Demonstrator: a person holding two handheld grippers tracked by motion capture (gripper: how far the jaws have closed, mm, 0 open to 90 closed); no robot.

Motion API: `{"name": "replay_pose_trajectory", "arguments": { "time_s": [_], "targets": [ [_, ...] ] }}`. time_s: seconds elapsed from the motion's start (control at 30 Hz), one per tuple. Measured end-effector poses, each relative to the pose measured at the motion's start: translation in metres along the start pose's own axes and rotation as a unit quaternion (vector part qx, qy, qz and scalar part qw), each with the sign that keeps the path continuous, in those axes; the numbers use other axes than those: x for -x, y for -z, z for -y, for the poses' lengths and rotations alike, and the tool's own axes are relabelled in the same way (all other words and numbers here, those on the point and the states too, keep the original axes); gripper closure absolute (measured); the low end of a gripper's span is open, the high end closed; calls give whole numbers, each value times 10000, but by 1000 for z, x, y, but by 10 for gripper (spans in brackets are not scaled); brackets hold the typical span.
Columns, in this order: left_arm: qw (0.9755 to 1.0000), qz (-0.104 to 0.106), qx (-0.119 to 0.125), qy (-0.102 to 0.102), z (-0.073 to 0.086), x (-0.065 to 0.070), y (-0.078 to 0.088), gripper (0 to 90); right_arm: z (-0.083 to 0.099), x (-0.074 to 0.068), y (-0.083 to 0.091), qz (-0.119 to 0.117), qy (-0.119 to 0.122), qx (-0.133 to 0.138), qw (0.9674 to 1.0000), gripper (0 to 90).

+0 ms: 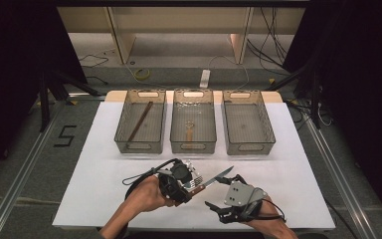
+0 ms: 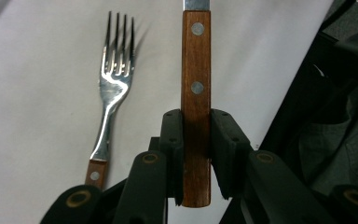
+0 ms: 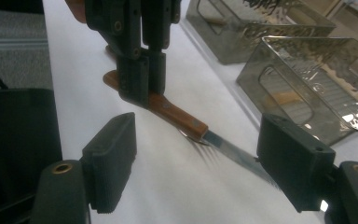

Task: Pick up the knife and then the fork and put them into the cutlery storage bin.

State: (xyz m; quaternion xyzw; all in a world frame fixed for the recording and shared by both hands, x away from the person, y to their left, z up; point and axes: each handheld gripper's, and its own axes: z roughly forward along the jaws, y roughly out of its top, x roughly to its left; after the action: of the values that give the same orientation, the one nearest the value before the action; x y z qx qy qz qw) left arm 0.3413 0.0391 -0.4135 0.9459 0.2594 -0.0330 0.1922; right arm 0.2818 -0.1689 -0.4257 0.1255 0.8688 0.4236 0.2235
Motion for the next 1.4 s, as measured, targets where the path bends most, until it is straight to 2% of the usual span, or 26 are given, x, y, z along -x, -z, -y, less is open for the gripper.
{"name": "replay_pose_trajectory", "arguments": {
  "time_s": [0.17, 0.27, 0.47, 0.57, 0.6, 0.67, 0.73, 0.87, 1.0, 1.03, 1.07, 1.17, 1.2, 1.27, 1.3, 1.37, 1.4],
  "targets": [
    [9999, 70, -52, -72, 0, 4, 1, 753, -3, -6, -6, -81, 243, -156, 9995, 318],
    [9998, 107, -133, -93, 0, 5, -2, 753, -3, -10, -10, -53, 466, -248, 9986, 327],
    [9993, 142, -257, -216, -1, 9, -2, 752, -3, -18, -19, -60, 937, -448, 9946, 355],
    [9991, 143, -281, -289, -1, 11, -2, 752, -4, -23, -23, -20, 1212, -548, 9911, 376],
    [9991, 156, -272, -268, -2, 12, -2, 752, -4, -24, -24, -38, 1359, -610, 9888, 386],
    [9989, 142, -306, -310, -2, 13, -3, 752, -4, -28, -27, -1, 1479, -658, 9868, 399],
    [9987, 130, -360, -347, -2, 15, -4, 752, -4, -30, -29, 55, 1723, -739, 9822, 427],
    [9987, 128, -338, -370, -3, 17, -4, 752, -2, -35, -32, 114, 2007, -894, 9755, 476],
    [9981, 129, -393, -457, -4, 20, -4, 752, -1, -40, -34, 192, 2254, -900, 9699, 550],
    [9979, 127, -413, -476, -4, 20, -5, 752, -2, -40, -34, 208, 2456, -887, 9651, 565],
    [9980, 140, -418, -459, -4, 20, -5, 752, -2, -40, -35, 225, 2539, -906, 9627, 578],
    [9976, 152, -464, -490, -4, 21, -6, 752, -1, -43, -37, 266, 2627, -966, 9597, 610],
    [9976, 156, -465, -493, -4, 21, -6, 752, -1, -43, -38, 231, 2712, -984, 9572, 624],
    [9974, 161, -481, -502, -5, 22, -6, 752, -1, -44, -39, 277, 2733, -1021, 9561, 653],
    [9976, 169, -473, -480, -5, 22, -6, 752, 0, -46, -39, 297, 2676, -1007, 9578, 664],
    [9976, 171, -480, -461, -5, 22, -7, 752, -1, -47, -40, 302, 2818, -1079, 9529, 683],
    [9976, 185, -479, -463, -4, 22, -7, 752, 0, -48, -40, 304, 2840, -1092, 9521, 691]
  ]
}}
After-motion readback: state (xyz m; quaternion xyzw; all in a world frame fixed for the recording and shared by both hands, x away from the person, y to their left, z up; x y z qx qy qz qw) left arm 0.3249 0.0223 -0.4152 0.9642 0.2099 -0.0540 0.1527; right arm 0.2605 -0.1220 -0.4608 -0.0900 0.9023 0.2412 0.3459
